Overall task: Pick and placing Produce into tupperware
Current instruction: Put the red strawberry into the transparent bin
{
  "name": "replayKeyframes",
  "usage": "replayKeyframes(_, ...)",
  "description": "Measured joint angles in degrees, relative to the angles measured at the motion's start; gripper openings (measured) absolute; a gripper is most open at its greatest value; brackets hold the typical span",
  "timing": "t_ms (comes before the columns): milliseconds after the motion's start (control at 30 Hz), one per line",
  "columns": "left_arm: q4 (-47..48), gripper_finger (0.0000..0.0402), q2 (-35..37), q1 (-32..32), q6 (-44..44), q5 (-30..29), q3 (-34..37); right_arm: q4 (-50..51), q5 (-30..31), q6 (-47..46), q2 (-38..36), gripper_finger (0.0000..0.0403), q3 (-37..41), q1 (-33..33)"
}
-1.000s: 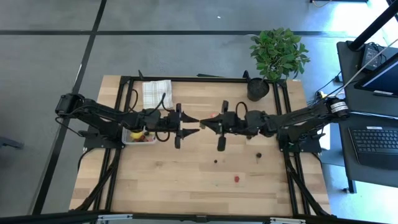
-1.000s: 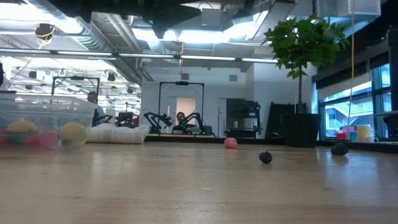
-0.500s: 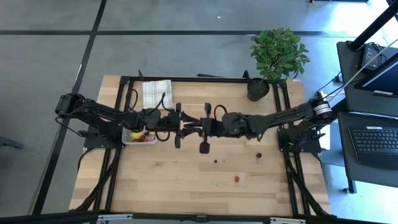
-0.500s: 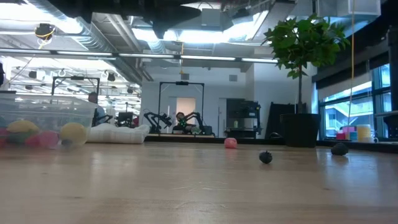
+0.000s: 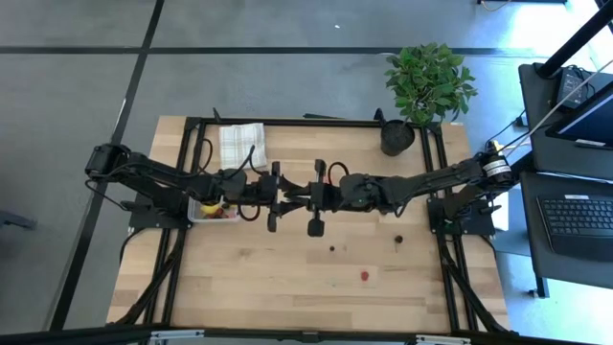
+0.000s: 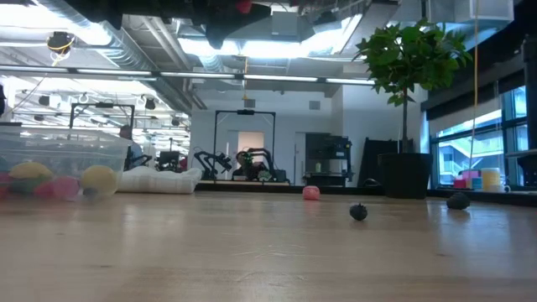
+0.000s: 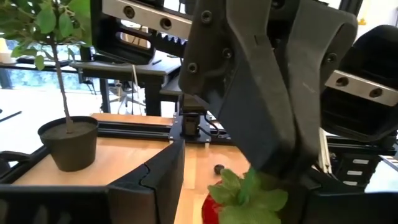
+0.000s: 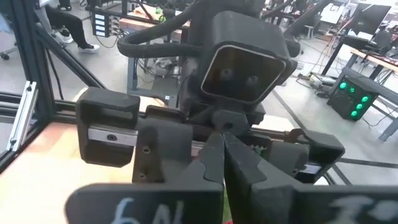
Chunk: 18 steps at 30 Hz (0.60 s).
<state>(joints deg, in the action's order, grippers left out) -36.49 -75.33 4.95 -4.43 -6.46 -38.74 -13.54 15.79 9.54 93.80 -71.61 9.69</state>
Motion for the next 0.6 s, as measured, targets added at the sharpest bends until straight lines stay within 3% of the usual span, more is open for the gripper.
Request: replayKeyframes(600,2.4,0.0176,0.2,-0.4,0.1,-0.5,0.0,0.2,0.0,0.2,-0.2,0.0,0.0,-0.2)
